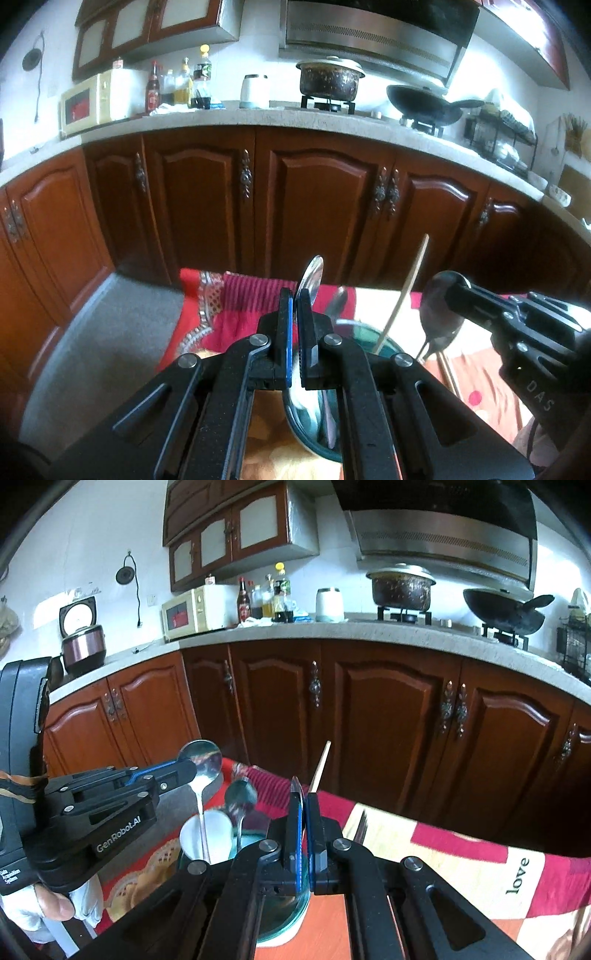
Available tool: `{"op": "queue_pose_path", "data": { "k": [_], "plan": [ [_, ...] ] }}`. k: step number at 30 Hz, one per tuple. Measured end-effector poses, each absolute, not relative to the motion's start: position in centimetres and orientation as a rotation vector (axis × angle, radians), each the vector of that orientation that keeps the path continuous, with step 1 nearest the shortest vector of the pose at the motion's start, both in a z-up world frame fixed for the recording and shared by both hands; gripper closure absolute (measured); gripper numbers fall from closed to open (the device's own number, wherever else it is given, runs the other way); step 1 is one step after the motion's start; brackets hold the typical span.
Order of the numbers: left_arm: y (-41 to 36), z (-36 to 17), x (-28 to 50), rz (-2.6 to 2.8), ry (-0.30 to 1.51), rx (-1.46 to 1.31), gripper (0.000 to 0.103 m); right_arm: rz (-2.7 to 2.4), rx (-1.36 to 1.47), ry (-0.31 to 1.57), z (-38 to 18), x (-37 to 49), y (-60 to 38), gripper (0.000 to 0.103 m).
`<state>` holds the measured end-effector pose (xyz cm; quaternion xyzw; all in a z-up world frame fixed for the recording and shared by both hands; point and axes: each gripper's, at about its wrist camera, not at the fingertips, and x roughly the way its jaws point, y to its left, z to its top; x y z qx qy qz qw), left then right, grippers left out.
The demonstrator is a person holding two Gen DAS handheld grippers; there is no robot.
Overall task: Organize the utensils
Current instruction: 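Lift both spoons over the white cup and drop them in, then move both open grippers back over the wooden chopsticks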
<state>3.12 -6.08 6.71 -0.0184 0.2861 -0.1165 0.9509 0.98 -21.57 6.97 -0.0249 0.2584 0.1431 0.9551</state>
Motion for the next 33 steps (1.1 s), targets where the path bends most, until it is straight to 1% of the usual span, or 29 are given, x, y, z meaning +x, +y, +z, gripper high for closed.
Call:
{"op": "queue_pose_path", "data": {
  "k": [11, 18, 21, 24, 28, 31, 33],
  "plan": [
    [-6.3, 5.3, 1.4, -0.233, 0.616, -0.043, 0.102, 0.297, -0.049, 0.601, 4.5, 0.3, -21.3, 0.101],
    [-6.6, 4.7, 0.8, -0.233, 0.645, -0.049, 0.101, 0.284, -0.006, 0.639, 4.3, 0.4, -22.5, 0.101],
    [-6.7, 4.7, 0.6, -0.232, 0.651, -0.051, 0.101, 0.282, -0.001, 0.656, 4.3, 0.5, -22.8, 0.097],
    [-6.8, 4.6, 0.6, -0.232, 0.661, -0.058, 0.101, 0.276, -0.007, 0.661, 4.2, 0.4, -22.7, 0.092],
    [-6.8, 4.4, 0.7, -0.233, 0.679, -0.072, 0.101, 0.273, 0.004, 0.659, 4.2, 0.3, -22.8, 0.081],
    [-6.8, 4.4, 0.6, -0.232, 0.684, -0.071, 0.100, 0.273, 0.006, 0.649, 4.5, 0.1, -22.9, 0.080],
    [-6.8, 4.5, 0.6, -0.231, 0.688, -0.072, 0.100, 0.270, 0.008, 0.644, 4.7, -0.1, -23.0, 0.076]
  ]
}}
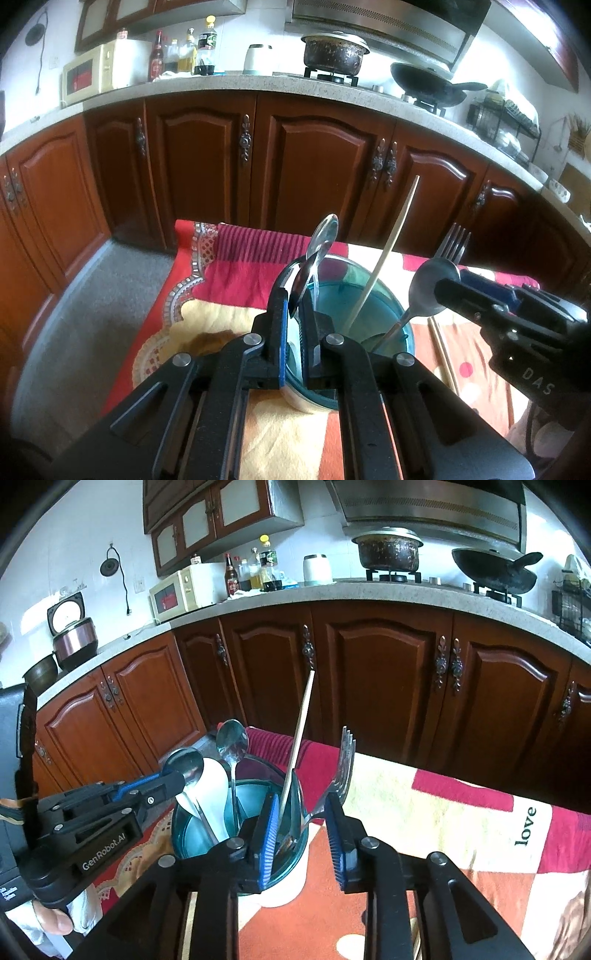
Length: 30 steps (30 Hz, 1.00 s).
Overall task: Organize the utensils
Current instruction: 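Move both open grippers back over the wooden chopsticks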
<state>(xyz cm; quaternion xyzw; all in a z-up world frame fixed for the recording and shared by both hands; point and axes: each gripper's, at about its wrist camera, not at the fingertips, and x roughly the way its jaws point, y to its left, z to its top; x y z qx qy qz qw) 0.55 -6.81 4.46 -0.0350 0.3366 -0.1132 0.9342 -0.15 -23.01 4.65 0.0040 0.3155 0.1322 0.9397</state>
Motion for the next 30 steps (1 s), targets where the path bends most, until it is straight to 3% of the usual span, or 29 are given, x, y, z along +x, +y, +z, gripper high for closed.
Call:
{"op": "queue_pose_path", "data": {
  "k": [7, 30],
  "plan": [
    [-6.1, 5.5, 0.0, -0.242, 0.675, -0.117, 0.075, 0.263, 0.056, 0.632, 5.2, -1.2, -24.2, 0.072],
    [-10.2, 8.4, -5.5, -0.324, 0.665, -0.063, 0.068, 0.188, 0.106, 0.625, 6.1, -7.5, -28.5, 0.063]
  ]
}}
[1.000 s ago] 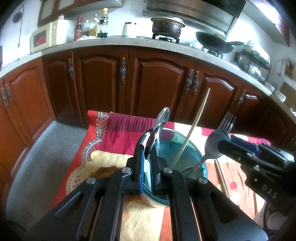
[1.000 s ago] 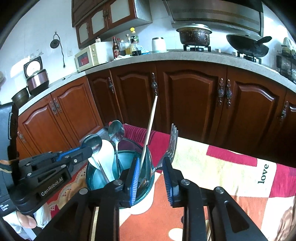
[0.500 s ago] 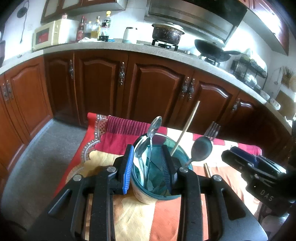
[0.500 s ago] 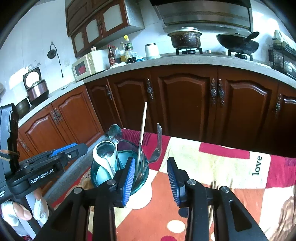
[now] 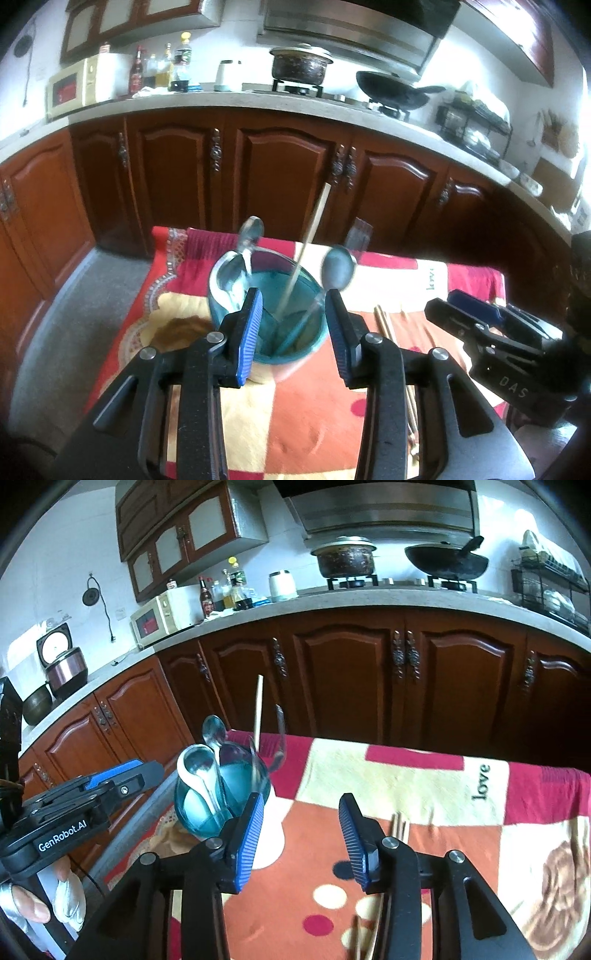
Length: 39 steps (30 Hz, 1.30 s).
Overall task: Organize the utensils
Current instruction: 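Move both open grippers back over the wooden chopsticks, then grasp a wooden chopstick with the left gripper while the right grasps another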
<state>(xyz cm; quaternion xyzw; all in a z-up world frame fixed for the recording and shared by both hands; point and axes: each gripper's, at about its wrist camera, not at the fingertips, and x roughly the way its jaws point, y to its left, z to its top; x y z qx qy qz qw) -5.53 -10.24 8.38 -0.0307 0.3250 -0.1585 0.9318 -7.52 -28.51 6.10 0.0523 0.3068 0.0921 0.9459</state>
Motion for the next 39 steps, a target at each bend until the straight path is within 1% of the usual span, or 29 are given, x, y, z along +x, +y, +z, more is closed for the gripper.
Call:
{"op": "queue_pose_path", "data": {
  "k": [9, 17, 19, 20, 21, 26, 31, 32, 37, 39],
  "plan": [
    [-13.8, 6.7, -7.6, -0.401, 0.717, -0.021, 0.068, 0.093, 0.161, 0.679, 4.0, -10.2, -33.5, 0.061],
    [-16.6, 3.6, -8.3, -0.451, 0.802, 0.016, 0.068, 0.044, 0.259, 0.836, -2.1, -9.8, -37.5, 0.061],
    [-17.0, 2.9, -8.3, -0.457, 0.824, 0.022, 0.068, 0.048, 0.272, 0.860, -3.3, -9.1, -37.7, 0.062],
    [-17.2, 2.4, -8.3, -0.460, 0.837, 0.026, 0.068, 0.047, 0.272, 0.869, -3.8, -8.6, -37.7, 0.065],
    [-17.4, 2.0, -8.3, -0.461, 0.849, 0.030, 0.068, 0.047, 0.273, 0.878, -4.1, -8.2, -37.7, 0.066],
    [-17.4, 0.7, -8.0, -0.456, 0.877, 0.043, 0.068, 0.077, 0.261, 0.957, -6.6, -5.9, -36.8, 0.066],
    [-17.6, -0.7, -7.3, -0.452, 0.921, 0.046, 0.068, 0.063, 0.186, 1.003, -8.6, -4.3, -35.4, 0.066],
    [-17.7, -0.8, -7.2, -0.454, 0.923, 0.050, 0.068, 0.044, 0.186, 1.010, -9.0, -4.1, -35.7, 0.069],
    [-18.1, -1.4, -6.9, -0.456, 0.929, 0.053, 0.068, -0.071, 0.299, 0.938, -8.5, -5.3, -40.4, 0.069],
    [-18.5, -1.7, -6.7, -0.457, 0.943, 0.051, 0.068, -0.168, 0.308, 0.949, -8.9, -5.7, -42.7, 0.070]
  ]
}}
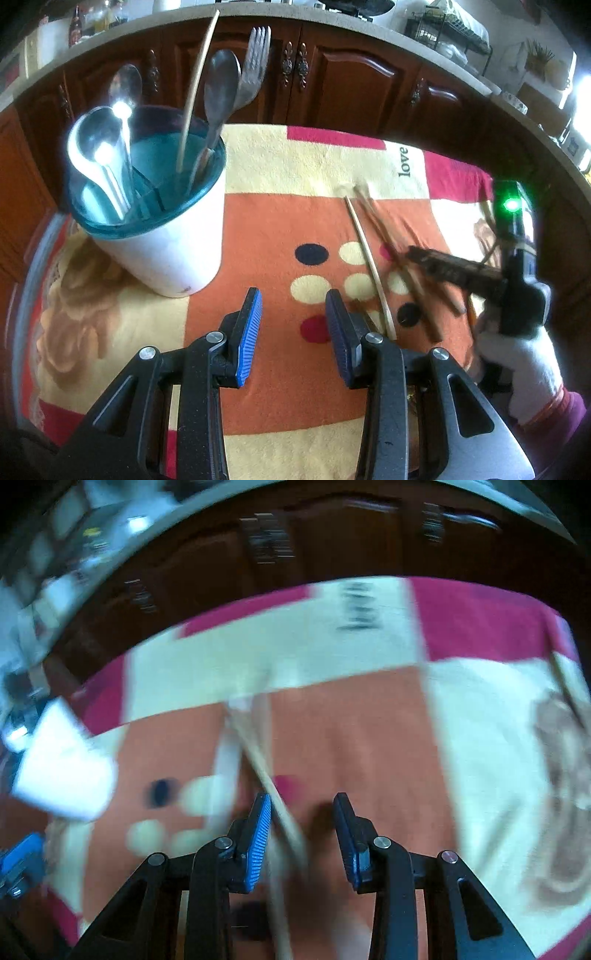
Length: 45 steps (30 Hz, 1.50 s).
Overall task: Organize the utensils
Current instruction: 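Grasp a wooden chopstick with the left gripper while the right grasps another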
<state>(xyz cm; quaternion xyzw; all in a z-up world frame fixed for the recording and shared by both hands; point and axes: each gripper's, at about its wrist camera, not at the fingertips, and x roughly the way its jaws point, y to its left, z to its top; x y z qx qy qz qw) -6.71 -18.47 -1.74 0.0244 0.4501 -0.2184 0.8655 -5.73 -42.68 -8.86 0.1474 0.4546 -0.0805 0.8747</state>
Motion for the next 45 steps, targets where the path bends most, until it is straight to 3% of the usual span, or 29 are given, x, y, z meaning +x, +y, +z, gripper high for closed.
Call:
{"op": "queue_pose_path", "data": {
  "k": [5, 22, 25, 36, 37, 38, 40, 45],
  "plan": [
    [-19.8, -2.3, -6.5, -0.481, 0.961, 0.051, 0.068, -0.185, 0.464, 0.887, -8.1, -7.9, -46.9, 0.070],
    [-27.4, -3.6, -1.9, -0.537, 1.046, 0.034, 0.068, 0.015, 0.128, 0.955, -7.8, -1.2, -43.4, 0.073],
    [-28.4, -4.3, -0.5, -0.512, 1.066, 0.026, 0.068, 0.033, 0.104, 0.977, -8.4, 0.4, -43.4, 0.078],
    [-31.9, -7.1, 4.2, -0.466, 1.146, 0.059, 0.069, 0.108, 0.098, 1.005, -9.0, 4.5, -44.3, 0.079],
    [-32.1, -7.4, 4.5, -0.474, 1.158, 0.060, 0.072, 0.119, 0.109, 1.003, -9.0, 4.5, -44.6, 0.083],
    [-32.3, -7.7, 4.7, -0.485, 1.176, 0.061, 0.081, 0.129, 0.124, 1.001, -8.9, 4.5, -44.9, 0.091],
    [-32.4, -8.0, 4.8, -0.482, 1.167, 0.078, 0.094, 0.144, 0.155, 0.999, -8.9, 4.1, -45.4, 0.096],
    [-31.2, -7.4, 4.7, -0.518, 1.150, 0.060, 0.098, 0.126, 0.182, 0.961, -8.0, 2.2, -46.4, 0.097]
  ]
}}
